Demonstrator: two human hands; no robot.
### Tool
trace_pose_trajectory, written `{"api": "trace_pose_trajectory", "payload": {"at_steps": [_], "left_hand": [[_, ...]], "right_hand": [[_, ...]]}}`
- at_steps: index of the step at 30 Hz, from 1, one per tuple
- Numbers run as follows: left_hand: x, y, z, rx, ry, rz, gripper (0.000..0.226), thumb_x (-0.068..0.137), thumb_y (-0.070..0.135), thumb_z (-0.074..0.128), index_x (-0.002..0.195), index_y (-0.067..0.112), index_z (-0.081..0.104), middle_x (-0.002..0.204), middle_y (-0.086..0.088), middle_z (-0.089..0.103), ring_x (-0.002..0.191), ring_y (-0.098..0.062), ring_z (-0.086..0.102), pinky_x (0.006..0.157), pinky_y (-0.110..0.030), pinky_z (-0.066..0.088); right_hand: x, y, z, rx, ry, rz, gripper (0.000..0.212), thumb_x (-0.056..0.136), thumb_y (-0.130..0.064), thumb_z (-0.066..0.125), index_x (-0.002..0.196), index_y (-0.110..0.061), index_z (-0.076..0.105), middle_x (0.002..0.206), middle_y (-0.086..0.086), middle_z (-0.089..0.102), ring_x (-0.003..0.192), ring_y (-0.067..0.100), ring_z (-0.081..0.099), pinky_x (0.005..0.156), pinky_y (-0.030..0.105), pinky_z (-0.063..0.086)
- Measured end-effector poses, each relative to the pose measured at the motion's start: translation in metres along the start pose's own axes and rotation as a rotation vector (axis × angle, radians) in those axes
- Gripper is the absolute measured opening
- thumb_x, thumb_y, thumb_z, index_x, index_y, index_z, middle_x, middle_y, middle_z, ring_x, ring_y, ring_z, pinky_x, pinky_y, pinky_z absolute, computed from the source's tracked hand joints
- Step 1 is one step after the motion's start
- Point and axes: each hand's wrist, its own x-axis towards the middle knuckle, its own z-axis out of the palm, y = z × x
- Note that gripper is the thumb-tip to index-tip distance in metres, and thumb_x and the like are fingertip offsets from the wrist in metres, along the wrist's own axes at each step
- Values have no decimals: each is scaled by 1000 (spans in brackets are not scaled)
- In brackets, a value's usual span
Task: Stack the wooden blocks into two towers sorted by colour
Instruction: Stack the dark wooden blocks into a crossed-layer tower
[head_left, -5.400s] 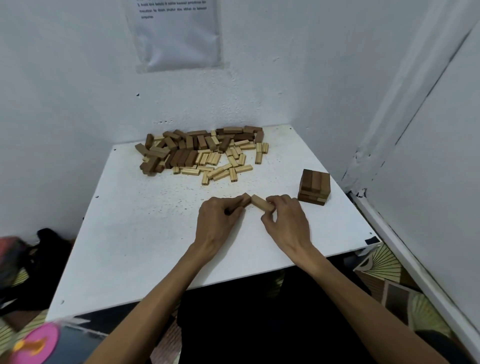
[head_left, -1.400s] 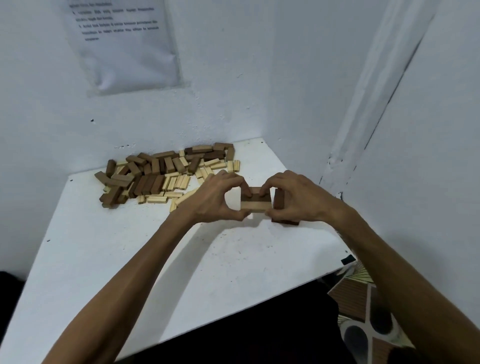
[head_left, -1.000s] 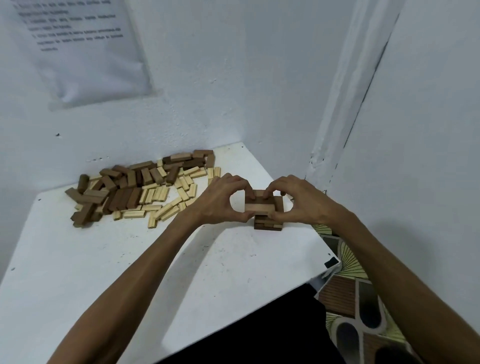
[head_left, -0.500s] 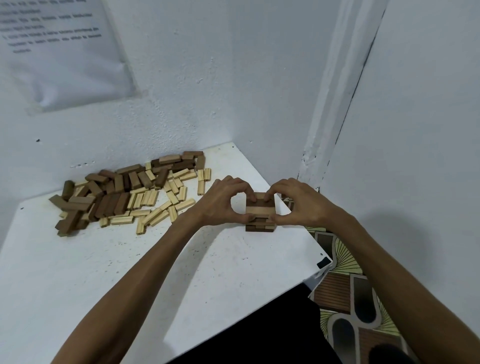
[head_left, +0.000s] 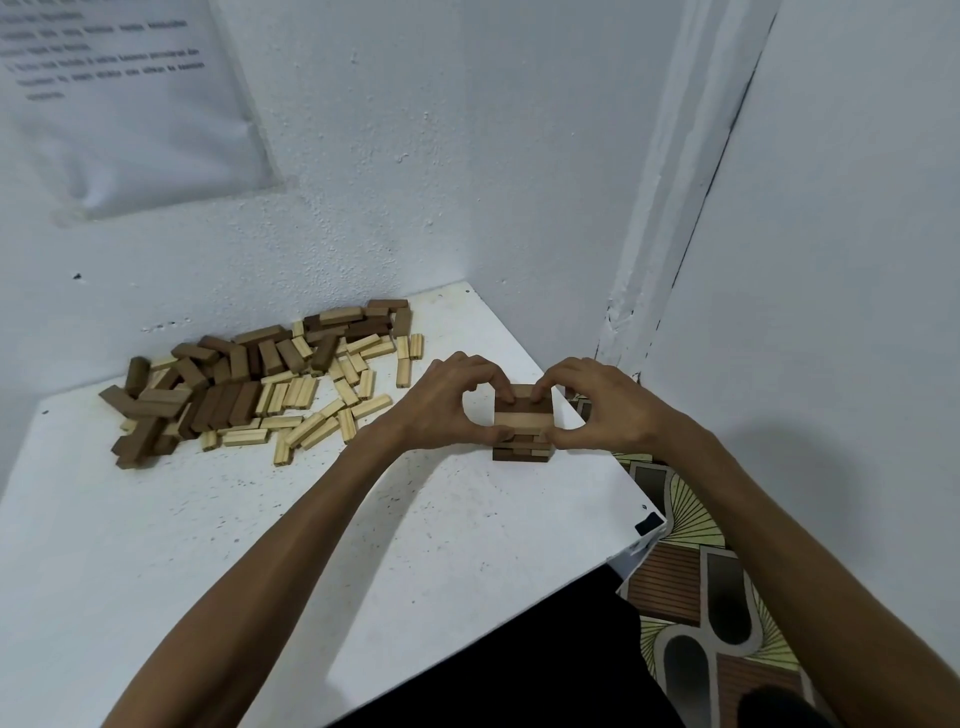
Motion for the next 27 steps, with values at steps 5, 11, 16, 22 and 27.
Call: {"api": "trace_pose_trajectory", "payload": {"at_steps": [5, 11, 16, 22, 27], "left_hand": [[-2, -2, 0, -68, -18, -30, 40, 73, 55, 79, 105, 38, 65, 118, 18, 66, 103, -18, 54, 91, -51, 47], [-6, -3, 2, -140, -13, -30, 40, 75, 48, 81, 109, 36, 65, 122, 16, 66, 109, -18, 55, 95, -49, 47], [-10, -4, 4, -172, -1, -62, 44, 75, 45, 82, 114, 36, 66, 123, 20, 66, 110, -16, 56, 97, -44, 46], [-10, -7, 4, -180, 4, -74, 44, 75, 32, 90, 113, 35, 68, 122, 20, 68, 109, -17, 56, 97, -43, 46], [-11, -6, 5, -180, 31, -93, 45, 75, 29, 93, 114, 33, 70, 119, 20, 68, 109, -12, 57, 87, -28, 37]], "right_hand": [[0, 1, 1, 33, 0, 22, 42, 80, -38, 83, 116, -37, 63, 112, -25, 54, 102, 1, 53, 82, 20, 42], [-3, 6, 6, 48, -17, 44, 48, 80, -46, 82, 121, -43, 57, 115, -31, 52, 109, -6, 48, 79, 17, 37], [-4, 4, 8, 59, -6, 57, 51, 80, -45, 82, 121, -48, 52, 115, -36, 53, 109, -5, 49, 78, 19, 38], [-4, 3, 7, 67, -12, 70, 50, 81, -38, 85, 120, -45, 54, 113, -35, 55, 105, -2, 52, 76, 17, 38], [-6, 1, 5, 75, -8, 89, 49, 81, -36, 86, 118, -46, 55, 110, -35, 55, 101, -4, 52, 76, 20, 39]]}}
